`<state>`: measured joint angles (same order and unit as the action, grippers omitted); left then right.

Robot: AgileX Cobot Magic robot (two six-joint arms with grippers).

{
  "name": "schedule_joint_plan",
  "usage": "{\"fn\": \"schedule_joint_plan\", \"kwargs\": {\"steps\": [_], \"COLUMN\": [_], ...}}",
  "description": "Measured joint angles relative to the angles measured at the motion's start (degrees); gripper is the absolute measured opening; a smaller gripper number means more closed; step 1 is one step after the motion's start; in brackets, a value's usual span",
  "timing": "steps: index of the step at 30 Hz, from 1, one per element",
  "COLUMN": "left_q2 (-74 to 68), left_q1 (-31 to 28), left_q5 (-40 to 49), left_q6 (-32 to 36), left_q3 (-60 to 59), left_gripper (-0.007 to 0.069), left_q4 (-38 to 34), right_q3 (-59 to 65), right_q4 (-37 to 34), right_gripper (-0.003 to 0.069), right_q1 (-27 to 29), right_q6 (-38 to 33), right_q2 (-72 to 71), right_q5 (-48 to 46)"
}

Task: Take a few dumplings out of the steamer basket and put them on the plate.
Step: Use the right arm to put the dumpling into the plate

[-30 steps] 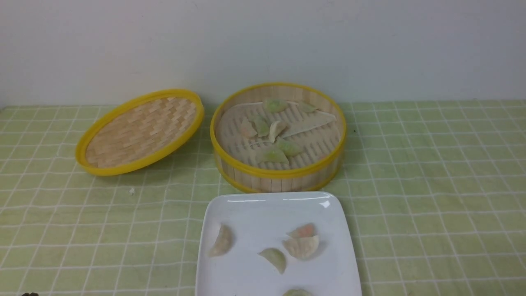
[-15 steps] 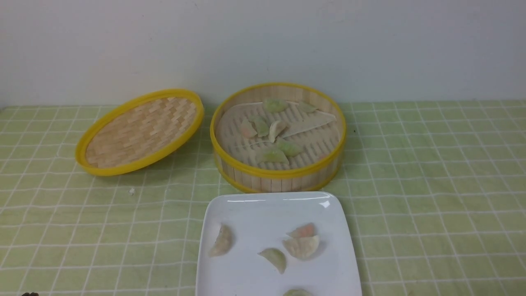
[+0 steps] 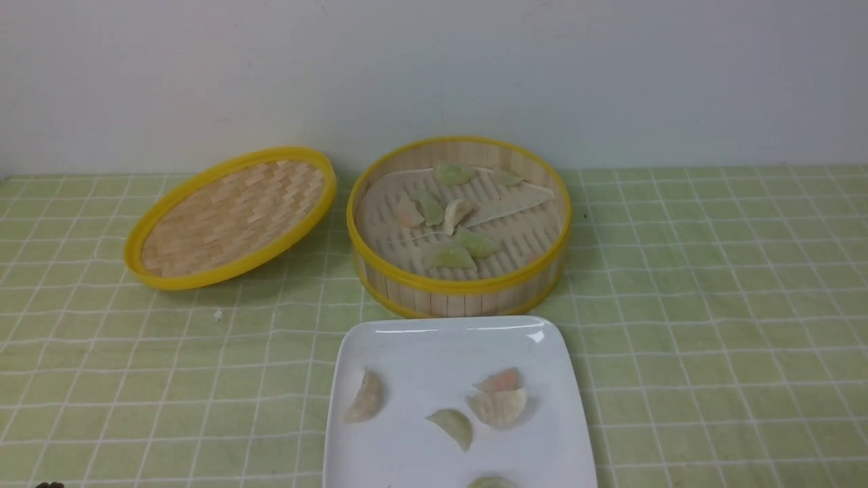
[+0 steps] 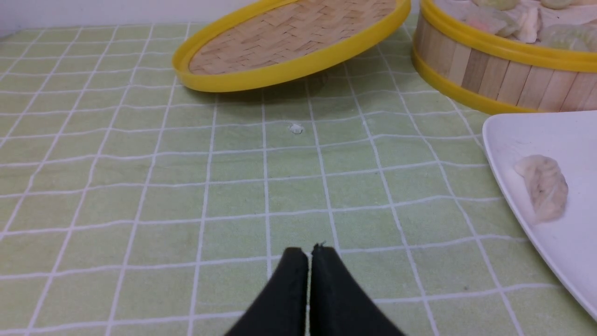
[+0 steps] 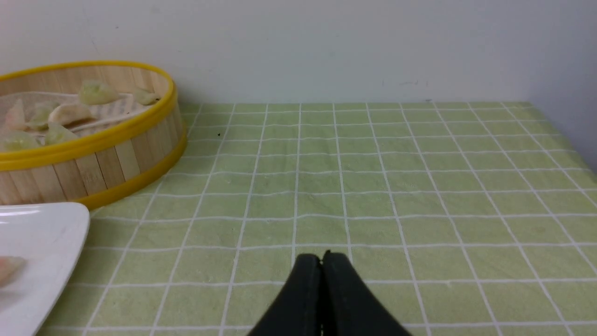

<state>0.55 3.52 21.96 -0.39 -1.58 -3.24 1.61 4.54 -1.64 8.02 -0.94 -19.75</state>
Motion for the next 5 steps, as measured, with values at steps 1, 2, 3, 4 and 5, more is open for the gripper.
{"fn": "schedule_joint_plan", "kwargs": {"steps": [1,2,3,4,5], "left_q2": [0.00,0.00,0.00,0.00,0.00], "left_q1": [0.00,0.00,0.00,0.00,0.00], "left_q5": [0.00,0.00,0.00,0.00,0.00], "left_q6": [0.00,0.00,0.00,0.00,0.00], "left_q3": [0.00,0.00,0.00,0.00,0.00], "left_gripper": [-0.0006,-0.0006,-0.0006,-0.0006,-0.0006], "left_q4": [0.00,0.00,0.00,0.00,0.00], "right_q3": [0.00,0.00,0.00,0.00,0.00], "right_q4": [0.00,0.00,0.00,0.00,0.00], "right_gripper": [-0.0015,-0.0015,-0.0015,-0.0015,-0.0015], "right_q1": [0.00,0.00,0.00,0.00,0.00], "right_q6": [0.00,0.00,0.00,0.00,0.00], "right_q2": [0.00,0.00,0.00,0.00,0.00], "right_q5": [0.00,0.00,0.00,0.00,0.00]}}
